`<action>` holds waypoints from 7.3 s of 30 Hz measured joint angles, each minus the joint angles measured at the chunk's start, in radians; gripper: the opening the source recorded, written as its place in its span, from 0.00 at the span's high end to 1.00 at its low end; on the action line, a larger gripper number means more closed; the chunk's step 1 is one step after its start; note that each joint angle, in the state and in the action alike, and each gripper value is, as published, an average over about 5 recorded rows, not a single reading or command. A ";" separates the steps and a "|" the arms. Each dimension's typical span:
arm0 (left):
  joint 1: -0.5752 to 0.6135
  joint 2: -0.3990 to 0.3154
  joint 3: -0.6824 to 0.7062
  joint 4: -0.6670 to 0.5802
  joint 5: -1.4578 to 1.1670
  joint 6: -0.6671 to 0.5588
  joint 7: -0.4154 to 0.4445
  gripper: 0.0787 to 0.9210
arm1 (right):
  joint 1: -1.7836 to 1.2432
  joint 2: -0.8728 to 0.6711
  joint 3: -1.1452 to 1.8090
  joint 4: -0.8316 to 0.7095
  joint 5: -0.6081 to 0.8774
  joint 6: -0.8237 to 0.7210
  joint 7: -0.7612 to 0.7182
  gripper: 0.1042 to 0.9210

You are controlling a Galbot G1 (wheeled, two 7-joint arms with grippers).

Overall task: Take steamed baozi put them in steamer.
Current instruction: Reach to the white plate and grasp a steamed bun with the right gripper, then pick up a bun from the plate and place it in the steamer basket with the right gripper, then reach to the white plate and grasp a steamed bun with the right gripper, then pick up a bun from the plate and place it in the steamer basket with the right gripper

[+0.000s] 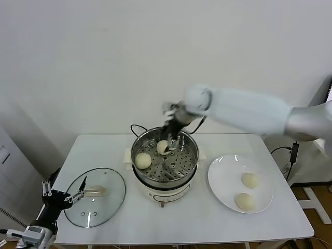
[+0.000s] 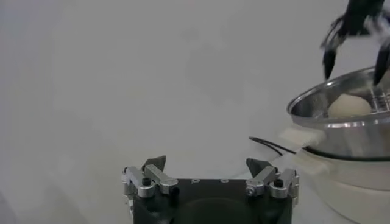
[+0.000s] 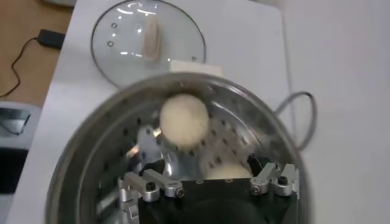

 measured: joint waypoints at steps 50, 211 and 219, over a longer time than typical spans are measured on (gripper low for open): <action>0.029 -0.010 0.014 0.001 0.043 -0.007 -0.005 0.12 | -0.736 -0.425 0.443 -0.016 -0.670 0.324 -0.183 0.44; 0.004 -0.018 0.006 0.000 0.039 -0.009 -0.025 0.12 | -0.165 -0.151 0.161 -0.275 -0.207 0.320 -0.102 0.67; 0.004 -0.027 0.004 -0.002 0.035 -0.012 -0.024 0.12 | -0.077 -0.069 0.065 -0.118 -0.072 0.182 -0.047 0.67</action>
